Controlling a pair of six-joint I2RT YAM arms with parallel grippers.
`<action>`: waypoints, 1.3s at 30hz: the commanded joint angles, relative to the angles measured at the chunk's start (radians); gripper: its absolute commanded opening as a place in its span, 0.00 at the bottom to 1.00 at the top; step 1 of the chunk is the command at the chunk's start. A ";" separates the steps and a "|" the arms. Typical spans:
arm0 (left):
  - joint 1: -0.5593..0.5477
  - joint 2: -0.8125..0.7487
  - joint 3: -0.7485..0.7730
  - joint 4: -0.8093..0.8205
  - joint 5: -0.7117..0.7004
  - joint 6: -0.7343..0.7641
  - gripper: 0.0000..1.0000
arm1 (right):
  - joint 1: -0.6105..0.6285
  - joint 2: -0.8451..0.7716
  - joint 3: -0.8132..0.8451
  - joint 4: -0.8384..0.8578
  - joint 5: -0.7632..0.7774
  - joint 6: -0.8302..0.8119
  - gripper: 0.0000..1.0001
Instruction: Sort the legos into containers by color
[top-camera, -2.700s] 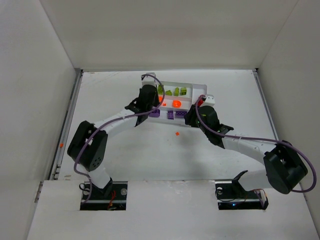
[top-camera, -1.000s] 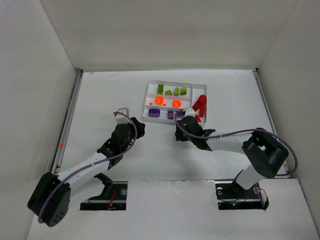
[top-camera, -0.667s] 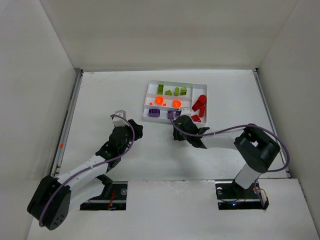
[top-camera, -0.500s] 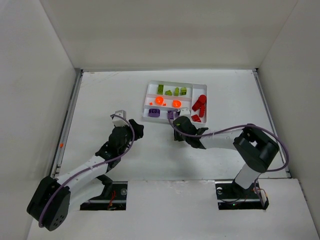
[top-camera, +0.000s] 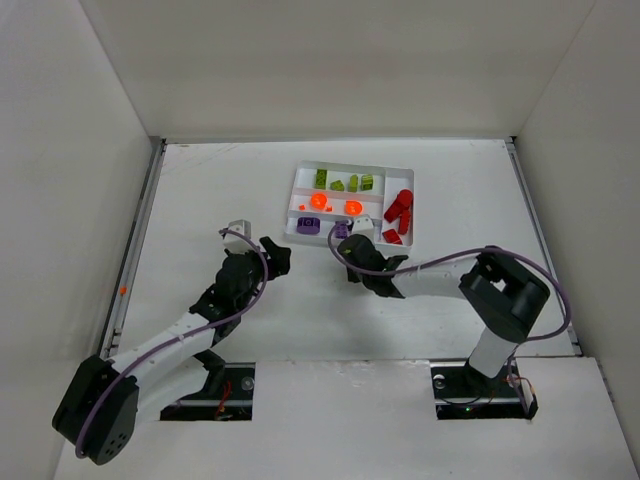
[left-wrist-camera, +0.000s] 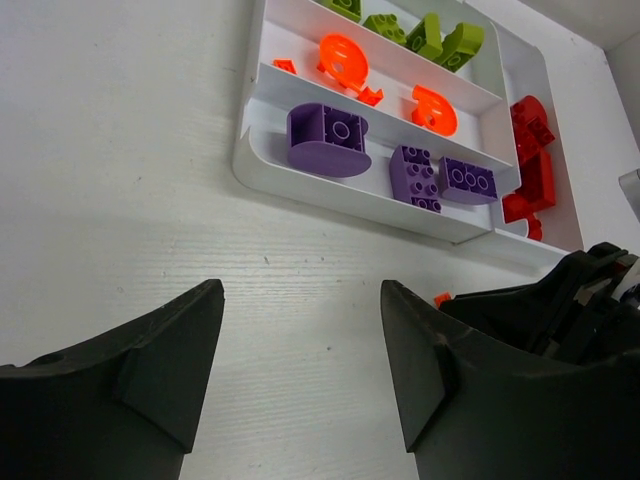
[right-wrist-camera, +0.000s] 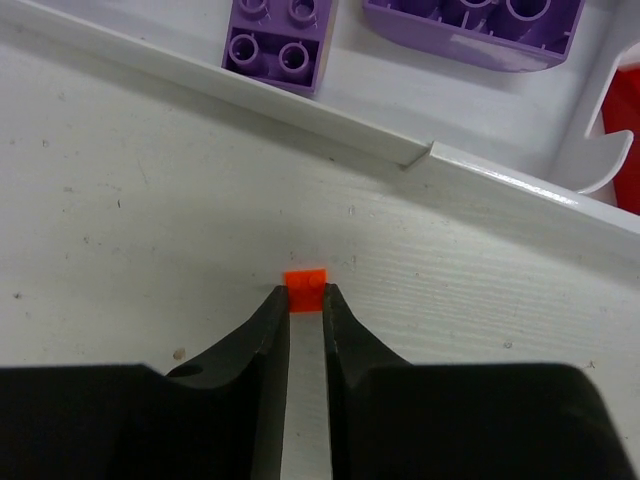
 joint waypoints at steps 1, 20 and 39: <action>-0.012 0.002 -0.010 0.060 -0.015 -0.006 0.63 | 0.021 -0.021 0.006 -0.020 0.034 -0.005 0.17; -0.015 0.012 -0.010 0.055 -0.039 0.006 1.00 | -0.247 -0.001 0.304 -0.010 -0.053 -0.067 0.20; -0.007 0.104 0.015 0.052 -0.041 0.003 1.00 | -0.355 0.116 0.433 -0.040 -0.076 -0.064 0.43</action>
